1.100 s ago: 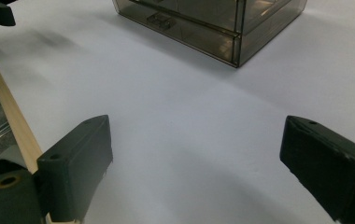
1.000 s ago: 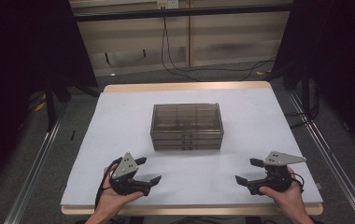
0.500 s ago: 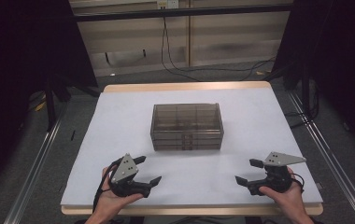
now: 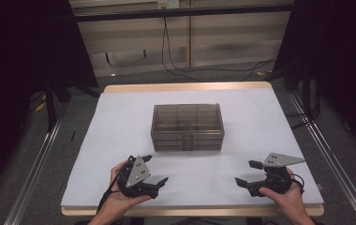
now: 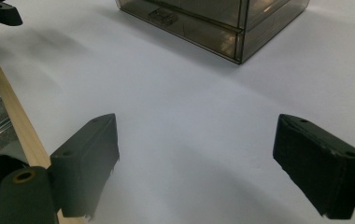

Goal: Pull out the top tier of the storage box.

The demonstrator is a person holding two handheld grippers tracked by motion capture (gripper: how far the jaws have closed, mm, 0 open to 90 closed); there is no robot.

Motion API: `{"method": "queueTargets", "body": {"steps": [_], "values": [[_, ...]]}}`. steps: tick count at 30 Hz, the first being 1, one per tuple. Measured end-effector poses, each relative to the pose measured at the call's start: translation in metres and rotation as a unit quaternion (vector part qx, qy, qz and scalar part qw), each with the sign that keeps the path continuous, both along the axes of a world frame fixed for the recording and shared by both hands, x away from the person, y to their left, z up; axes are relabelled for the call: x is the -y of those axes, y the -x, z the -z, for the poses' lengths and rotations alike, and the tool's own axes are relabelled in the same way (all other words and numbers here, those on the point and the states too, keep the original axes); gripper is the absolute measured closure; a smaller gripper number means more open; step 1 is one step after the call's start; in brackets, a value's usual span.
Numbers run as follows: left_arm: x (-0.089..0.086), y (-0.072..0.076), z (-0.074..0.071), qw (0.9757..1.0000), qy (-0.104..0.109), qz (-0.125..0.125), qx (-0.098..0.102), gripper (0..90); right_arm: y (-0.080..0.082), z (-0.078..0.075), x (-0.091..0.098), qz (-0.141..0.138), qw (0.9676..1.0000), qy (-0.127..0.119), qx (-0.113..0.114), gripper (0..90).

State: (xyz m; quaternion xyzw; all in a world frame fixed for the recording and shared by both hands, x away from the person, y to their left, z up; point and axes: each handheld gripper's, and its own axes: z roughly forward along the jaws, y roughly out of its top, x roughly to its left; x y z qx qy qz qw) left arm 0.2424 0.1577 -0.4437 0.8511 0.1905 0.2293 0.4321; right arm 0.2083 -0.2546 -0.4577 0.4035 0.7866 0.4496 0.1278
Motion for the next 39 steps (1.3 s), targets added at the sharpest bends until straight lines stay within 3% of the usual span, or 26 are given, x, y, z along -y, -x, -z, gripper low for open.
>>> {"method": "queueTargets", "body": {"steps": [4, 5, 9, 12, 14, 17, 20, 21, 22, 27, 28, 29, 36, 38, 39], "values": [[0.005, 0.002, -0.003, 0.9994, -0.018, 0.003, 0.029, 14.8, 0.000, 0.000, 0.000, -0.002, 1.0000, 0.001, -0.003, 14.7], [0.006, 0.001, -0.004, 0.9986, -0.032, 0.022, 0.036, 16.6, 0.000, 0.000, 0.000, -0.002, 1.0000, 0.001, -0.004, 14.7], [0.008, 0.002, -0.006, 0.9978, -0.039, 0.023, 0.048, 17.2, 0.000, 0.000, -0.001, -0.004, 1.0000, 0.000, -0.004, 14.7], [0.012, 0.003, -0.007, 0.9937, -0.070, 0.025, 0.084, 17.3, 0.000, 0.001, -0.001, -0.005, 1.0000, 0.002, -0.003, 14.7], [0.014, 0.003, -0.007, 0.9923, -0.072, 0.029, 0.097, 18.4, -0.001, 0.001, -0.001, -0.005, 1.0000, 0.003, -0.005, 14.6], [0.016, 0.003, -0.008, 0.9907, -0.080, 0.049, 0.098, 18.3, -0.001, 0.001, -0.002, -0.005, 1.0000, 0.003, -0.004, 14.7], [0.019, 0.002, -0.010, 0.9891, -0.087, 0.050, 0.108, 18.1, -0.001, 0.001, -0.002, -0.006, 1.0000, 0.003, -0.005, 14.6], [0.020, 0.002, -0.010, 0.9870, -0.096, 0.046, 0.121, 18.1, -0.001, 0.001, -0.002, -0.006, 1.0000, 0.003, -0.005, 14.6], [0.022, 0.002, -0.011, 0.9832, -0.110, 0.044, 0.139, 18.1, 0.000, 0.001, -0.003, -0.007, 0.9999, 0.010, -0.004, 14.6], [0.027, -0.002, -0.011, 0.9825, -0.113, 0.051, 0.140, 18.7, -0.001, 0.001, -0.003, -0.010, 0.9999, 0.010, -0.003, 14.6], [0.030, -0.003, -0.010, 0.9782, -0.126, 0.045, 0.159, 19.2, -0.001, 0.001, -0.003, -0.009, 0.9999, 0.010, -0.003, 14.6], [0.030, -0.003, -0.010, 0.9782, -0.126, 0.045, 0.159, 19.7, -0.001, 0.001, -0.003, -0.009, 0.9999, 0.010, -0.003, 14.6], [0.041, -0.008, -0.006, 0.9687, -0.144, 0.054, 0.195, 23.5, -0.001, 0.002, -0.004, -0.013, 0.9998, 0.011, -0.005, 14.5], [0.044, -0.007, -0.004, 0.9652, -0.155, 0.053, 0.203, 24.4, -0.001, 0.002, -0.004, -0.013, 0.9998, 0.011, -0.005, 14.5], [0.047, -0.008, -0.004, 0.9610, -0.161, 0.055, 0.218, 24.9, -0.001, 0.002, -0.004, -0.013, 0.9998, 0.011, -0.005, 14.4]]}}
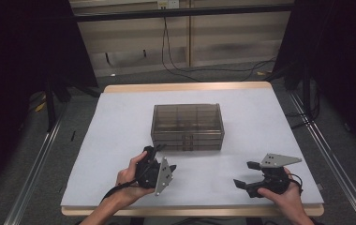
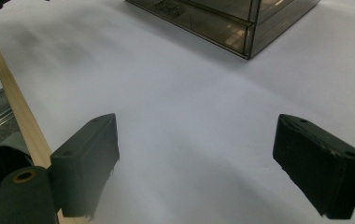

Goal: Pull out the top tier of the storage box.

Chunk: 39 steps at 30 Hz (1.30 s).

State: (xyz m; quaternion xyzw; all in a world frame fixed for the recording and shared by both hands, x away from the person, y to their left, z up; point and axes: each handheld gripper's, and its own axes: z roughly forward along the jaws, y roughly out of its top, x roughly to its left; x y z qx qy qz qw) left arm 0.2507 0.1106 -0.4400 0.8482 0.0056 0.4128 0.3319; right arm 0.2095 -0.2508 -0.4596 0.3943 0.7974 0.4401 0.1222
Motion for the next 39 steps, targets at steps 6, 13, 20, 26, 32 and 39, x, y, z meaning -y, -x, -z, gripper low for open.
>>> {"method": "queueTargets", "body": {"steps": [6, 13, 20, 26, 32, 39], "values": [[0.006, -0.004, -0.003, 0.9986, -0.033, -0.002, 0.041, 27.0, 0.000, 0.000, 0.000, -0.001, 1.0000, 0.000, 0.000, 14.4], [0.015, -0.010, 0.002, 0.9976, -0.045, -0.014, 0.052, 27.8, 0.000, 0.000, 0.000, -0.002, 1.0000, 0.000, -0.001, 14.4], [0.022, -0.009, 0.004, 0.9929, -0.084, -0.014, 0.084, 32.1, 0.000, 0.000, 0.000, -0.003, 1.0000, 0.002, 0.000, 14.5], [0.030, -0.004, 0.009, 0.9864, -0.111, -0.023, 0.120, 45.3, 0.000, 0.000, -0.001, -0.003, 1.0000, 0.002, 0.000, 14.5], [0.037, -0.005, 0.009, 0.9822, -0.124, -0.028, 0.138, 52.9, 0.000, 0.000, 0.000, -0.004, 1.0000, 0.001, -0.001, 14.5], [0.047, -0.002, 0.009, 0.9738, -0.145, -0.033, 0.172, 62.0, 0.000, 0.000, 0.000, -0.004, 1.0000, 0.001, -0.001, 14.5]]}}
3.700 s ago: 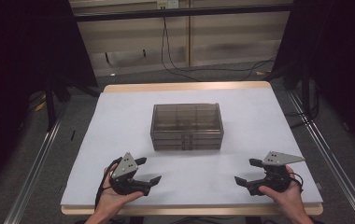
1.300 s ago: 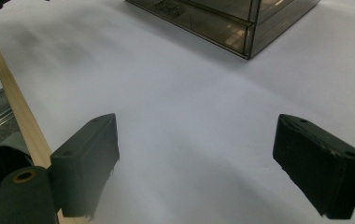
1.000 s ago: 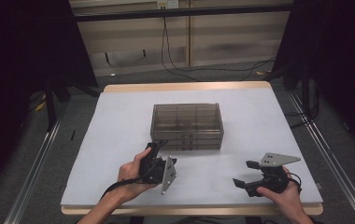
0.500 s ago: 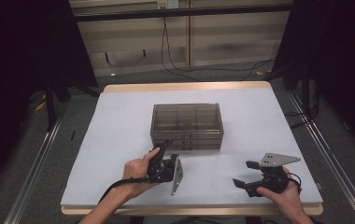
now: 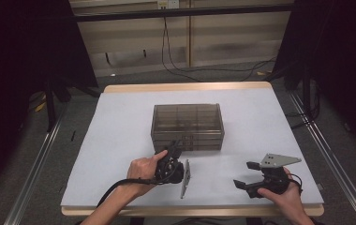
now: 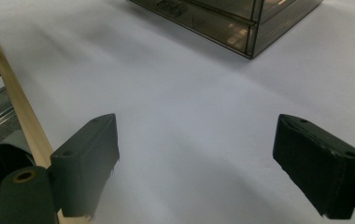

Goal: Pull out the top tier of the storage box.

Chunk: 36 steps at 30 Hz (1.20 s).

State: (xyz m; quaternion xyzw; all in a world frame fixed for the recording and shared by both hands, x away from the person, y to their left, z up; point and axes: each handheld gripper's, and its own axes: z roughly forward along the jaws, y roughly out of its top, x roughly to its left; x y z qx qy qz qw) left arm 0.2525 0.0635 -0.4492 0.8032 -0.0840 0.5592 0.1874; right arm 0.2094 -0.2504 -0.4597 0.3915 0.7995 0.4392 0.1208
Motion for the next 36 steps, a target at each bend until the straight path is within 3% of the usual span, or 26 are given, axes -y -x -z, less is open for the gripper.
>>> {"method": "queueTargets", "body": {"steps": [1, 6, 12, 16, 17, 18, 20, 22, 24, 27, 29, 33, 34, 36], "values": [[0.002, 0.000, 0.002, 1.0000, 0.003, 0.000, 0.005, 62.0, 0.000, 0.000, 0.000, 0.000, 1.0000, 0.000, 0.000, 14.5], [0.008, 0.000, 0.007, 0.9994, -0.022, -0.006, 0.027, 65.7, 0.000, 0.000, 0.000, -0.001, 1.0000, 0.000, 0.000, 14.5], [0.015, -0.006, 0.008, 0.9990, -0.025, -0.023, 0.030, 67.0, 0.000, 0.000, 0.000, -0.002, 1.0000, -0.001, 0.000, 14.5], [0.021, -0.010, 0.013, 0.9979, -0.040, -0.032, 0.040, 63.5, 0.000, 0.000, 0.000, -0.002, 1.0000, -0.001, 0.000, 14.5], [0.022, -0.010, 0.015, 0.9983, -0.030, -0.032, 0.040, 63.5, 0.000, 0.000, 0.000, -0.002, 1.0000, -0.001, 0.000, 14.5], [0.025, -0.011, 0.017, 0.9972, -0.047, -0.036, 0.045, 65.0, 0.000, 0.000, 0.000, -0.001, 1.0000, -0.001, 0.000, 14.5], [0.026, -0.011, 0.017, 0.9968, -0.047, -0.034, 0.055, 65.5, 0.000, 0.000, 0.000, -0.002, 1.0000, -0.001, -0.001, 14.5], [0.029, -0.011, 0.018, 0.9968, -0.048, -0.044, 0.047, 67.5, 0.000, 0.000, 0.000, -0.002, 1.0000, -0.001, 0.000, 14.5], [0.032, -0.012, 0.019, 0.9961, -0.048, -0.049, 0.056, 68.6, 0.000, 0.000, 0.000, -0.002, 1.0000, 0.000, 0.000, 14.5], [0.033, -0.014, 0.018, 0.9955, -0.055, -0.052, 0.058, 71.6, 0.000, 0.000, 0.000, -0.002, 1.0000, -0.001, -0.001, 14.5], [0.034, -0.014, 0.020, 0.9956, -0.053, -0.059, 0.049, 73.8, 0.000, 0.000, 0.000, -0.003, 1.0000, -0.001, -0.001, 14.5], [0.035, -0.016, 0.021, 0.9945, -0.060, -0.063, 0.059, 75.9, 0.000, 0.000, 0.000, -0.002, 1.0000, -0.001, -0.001, 14.5], [0.035, -0.016, 0.022, 0.9952, -0.053, -0.066, 0.049, 75.9, 0.000, 0.000, 0.000, -0.002, 1.0000, -0.001, 0.000, 14.4], [0.035, -0.016, 0.021, 0.9948, -0.051, -0.068, 0.058, 75.3, 0.000, 0.000, 0.000, -0.002, 1.0000, 0.000, -0.001, 14.5]]}}
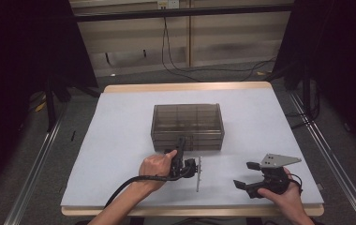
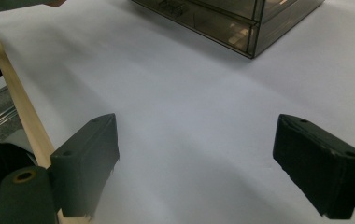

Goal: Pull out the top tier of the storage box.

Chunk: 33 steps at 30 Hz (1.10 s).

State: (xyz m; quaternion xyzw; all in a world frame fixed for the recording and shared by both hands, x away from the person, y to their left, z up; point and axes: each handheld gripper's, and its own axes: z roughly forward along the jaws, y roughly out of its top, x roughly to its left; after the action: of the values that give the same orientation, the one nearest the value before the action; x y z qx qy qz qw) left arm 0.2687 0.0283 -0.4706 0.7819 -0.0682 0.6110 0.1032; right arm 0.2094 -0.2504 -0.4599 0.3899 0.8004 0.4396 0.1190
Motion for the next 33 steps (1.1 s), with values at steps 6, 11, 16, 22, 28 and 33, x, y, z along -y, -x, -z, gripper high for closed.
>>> {"method": "queueTargets", "body": {"steps": [6, 11, 16, 22, 28, 33], "values": [[0.004, -0.001, 0.002, 1.0000, 0.000, 0.000, 0.003, 77.1, 0.000, 0.000, 0.000, -0.001, 1.0000, 0.000, -0.002, 14.5], [0.005, -0.001, 0.001, 0.9999, 0.006, -0.011, -0.003, 80.1, 0.000, 0.000, 0.000, 0.001, 1.0000, 0.000, -0.001, 14.4], [0.007, 0.000, 0.005, 0.9998, -0.001, -0.012, 0.016, 80.3, 0.000, 0.000, 0.000, -0.001, 1.0000, 0.000, 0.000, 14.5], [0.009, 0.000, 0.006, 0.9997, -0.007, -0.019, 0.016, 79.8, 0.000, 0.000, 0.000, -0.002, 1.0000, 0.001, 0.000, 14.5], [0.010, 0.000, 0.006, 0.9996, -0.006, -0.015, 0.025, 79.7, 0.000, 0.000, 0.000, -0.002, 1.0000, 0.000, -0.001, 14.5], [0.011, 0.001, 0.007, 0.9997, 0.001, -0.022, 0.013, 76.7, 0.000, 0.000, -0.001, -0.003, 1.0000, 0.001, -0.001, 14.5]]}}
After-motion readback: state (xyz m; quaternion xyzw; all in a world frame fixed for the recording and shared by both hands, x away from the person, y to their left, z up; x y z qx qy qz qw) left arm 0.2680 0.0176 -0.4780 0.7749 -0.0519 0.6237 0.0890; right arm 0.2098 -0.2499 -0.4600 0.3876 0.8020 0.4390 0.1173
